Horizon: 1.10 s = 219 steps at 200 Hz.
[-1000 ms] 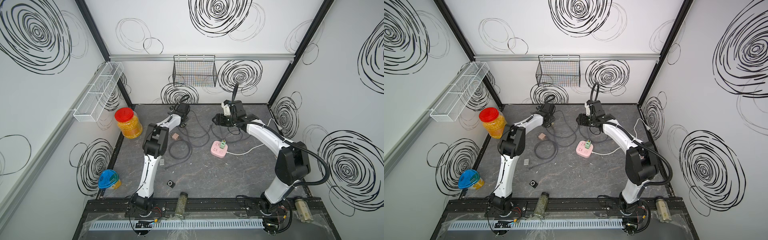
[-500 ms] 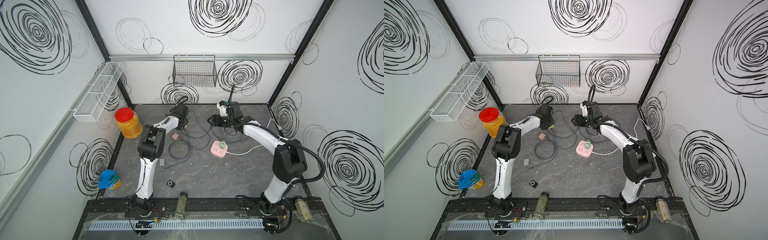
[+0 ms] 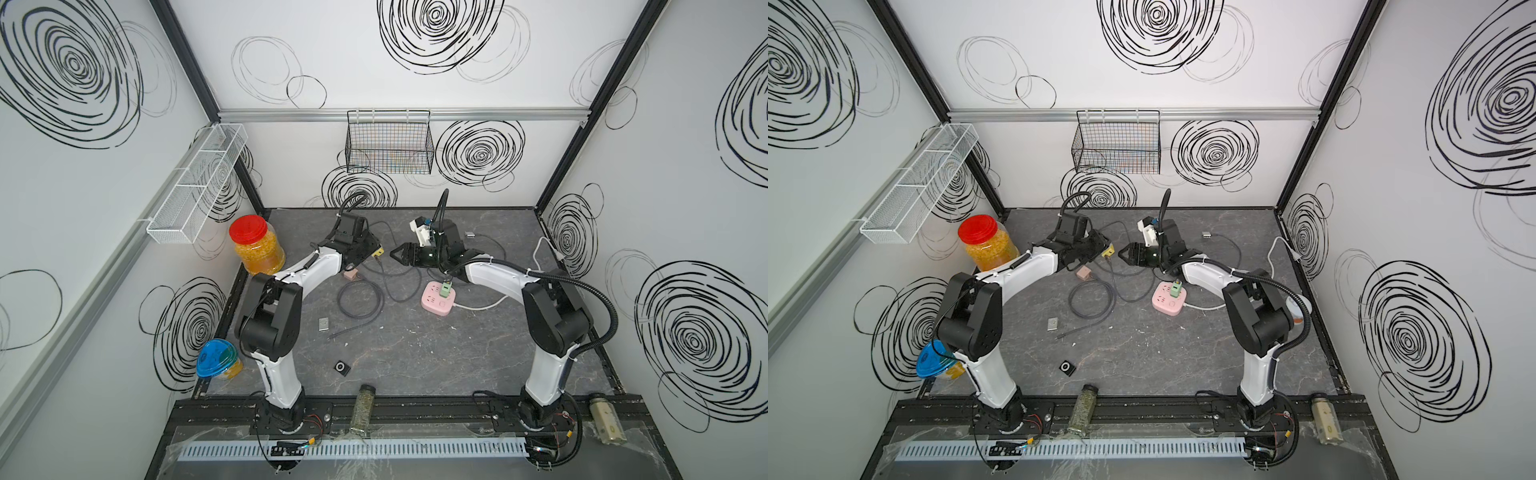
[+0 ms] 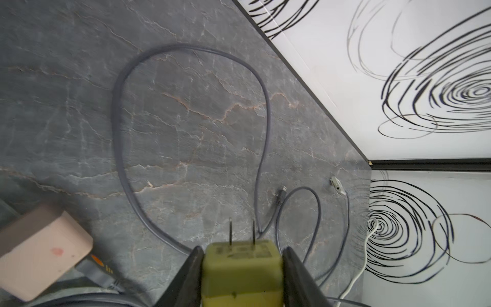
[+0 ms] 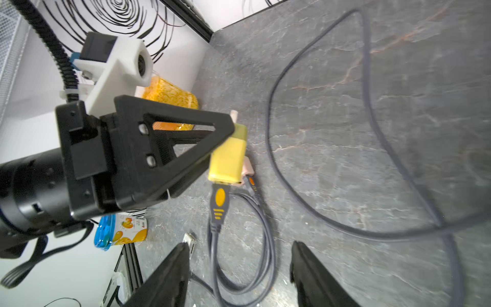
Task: Charge mp3
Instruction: Pick up the plug from the center of the board.
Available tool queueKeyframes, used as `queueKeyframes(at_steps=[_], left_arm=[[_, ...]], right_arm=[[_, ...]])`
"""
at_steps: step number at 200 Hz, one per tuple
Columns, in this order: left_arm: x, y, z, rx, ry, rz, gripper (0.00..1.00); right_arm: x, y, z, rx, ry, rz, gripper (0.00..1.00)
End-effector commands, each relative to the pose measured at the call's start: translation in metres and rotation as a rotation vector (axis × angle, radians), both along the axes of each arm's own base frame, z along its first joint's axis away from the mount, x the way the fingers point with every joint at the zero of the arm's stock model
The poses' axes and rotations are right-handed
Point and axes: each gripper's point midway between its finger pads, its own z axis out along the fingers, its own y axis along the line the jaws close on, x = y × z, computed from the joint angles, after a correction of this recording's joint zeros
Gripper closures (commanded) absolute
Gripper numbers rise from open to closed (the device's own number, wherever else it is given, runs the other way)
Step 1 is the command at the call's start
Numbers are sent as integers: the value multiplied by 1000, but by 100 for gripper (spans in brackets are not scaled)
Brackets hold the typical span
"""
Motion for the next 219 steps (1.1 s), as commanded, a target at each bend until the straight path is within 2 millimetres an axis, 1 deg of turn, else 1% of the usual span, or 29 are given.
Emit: queueKeyframes(at_steps=[1,18,36,70,79,103,127,144,163,171,185,206,219], left_arm=[[-5,-18,33,-63,-96,-31,71],[-11,-22,40,-88,-119,-29,71],[-16,-24,42,-101,-130,-24,71],[-23,-28,46,-157,-141,-33,71],[-25,-28,47,-165,-144,-36,71],[-29,-29,47,-187,-145,-39,71],[-32,-30,47,-217,-148,-45,71],[-34,-31,47,-223,-146,-50,71],[-35,-32,44,-235,-140,-54,71],[-36,-32,43,-243,-140,-52,71],[-37,-32,43,-254,-140,-48,71],[-38,-33,43,-262,-139,-51,71],[-39,-32,43,-266,-140,-47,72]], right_arm=[[-1,19,10,48,-35,-5,35],[-3,24,4,21,-26,-19,36],[-6,27,1,2,-27,-41,37],[-4,21,-3,-12,-31,-119,44],[-4,18,-1,1,-40,-142,47],[-3,15,7,53,-73,-192,50],[-6,19,11,75,-100,-208,52],[-9,24,14,81,-116,-200,52],[-13,26,18,89,-143,-211,53],[-15,25,20,94,-157,-221,56],[-16,20,23,93,-182,-254,67],[-19,15,31,92,-228,-283,79],[-19,13,31,78,-228,-288,86]])
